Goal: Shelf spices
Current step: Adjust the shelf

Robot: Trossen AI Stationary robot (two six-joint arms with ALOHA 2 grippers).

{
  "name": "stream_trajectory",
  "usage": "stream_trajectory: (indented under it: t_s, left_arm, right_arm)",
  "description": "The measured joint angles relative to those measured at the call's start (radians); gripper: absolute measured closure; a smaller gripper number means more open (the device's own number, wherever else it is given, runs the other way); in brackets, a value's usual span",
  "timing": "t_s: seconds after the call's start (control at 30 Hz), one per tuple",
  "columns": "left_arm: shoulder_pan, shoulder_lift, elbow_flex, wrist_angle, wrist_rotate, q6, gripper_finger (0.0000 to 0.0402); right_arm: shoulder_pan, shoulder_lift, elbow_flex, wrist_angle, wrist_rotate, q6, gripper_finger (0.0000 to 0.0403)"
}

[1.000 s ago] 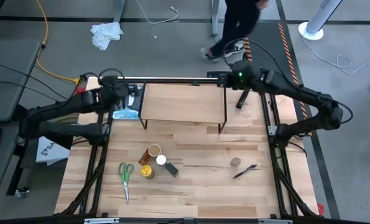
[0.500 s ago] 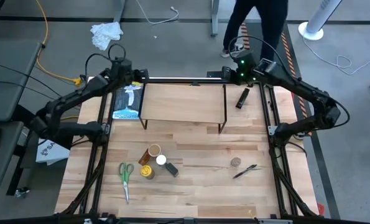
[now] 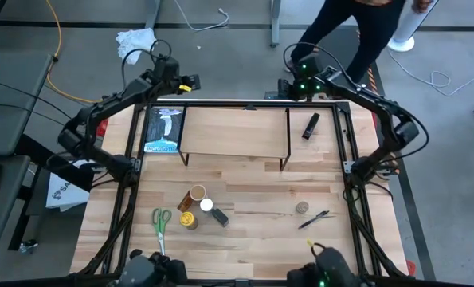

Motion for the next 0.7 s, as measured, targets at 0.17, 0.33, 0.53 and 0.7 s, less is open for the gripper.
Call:
stream_trajectory:
  t_s: [0.17, 0.33, 0.53, 0.7]
  left_arm:
    - [0.021, 0.066, 0.035, -0.068, 0.101, 0.056, 0.0401]
    - [0.049, 0.13, 0.035, -0.1, 0.202, 0.091, 0.0401]
    - [0.054, 0.159, 0.035, -0.1, 0.239, 0.158, 0.0401]
    - [0.054, 0.159, 0.035, -0.154, 0.247, 0.205, 0.0402]
  right_arm:
    - [-0.045, 0.039, 0.0, -0.002, -0.084, -0.079, 0.0403]
    - [-0.054, 0.04, 0.0, -0.025, -0.095, -0.121, 0.0403]
    - [-0.054, 0.04, 0.0, -0.054, -0.095, -0.148, 0.0403]
    - [-0.052, 0.04, 0.0, -0.075, -0.095, -0.165, 0.0403]
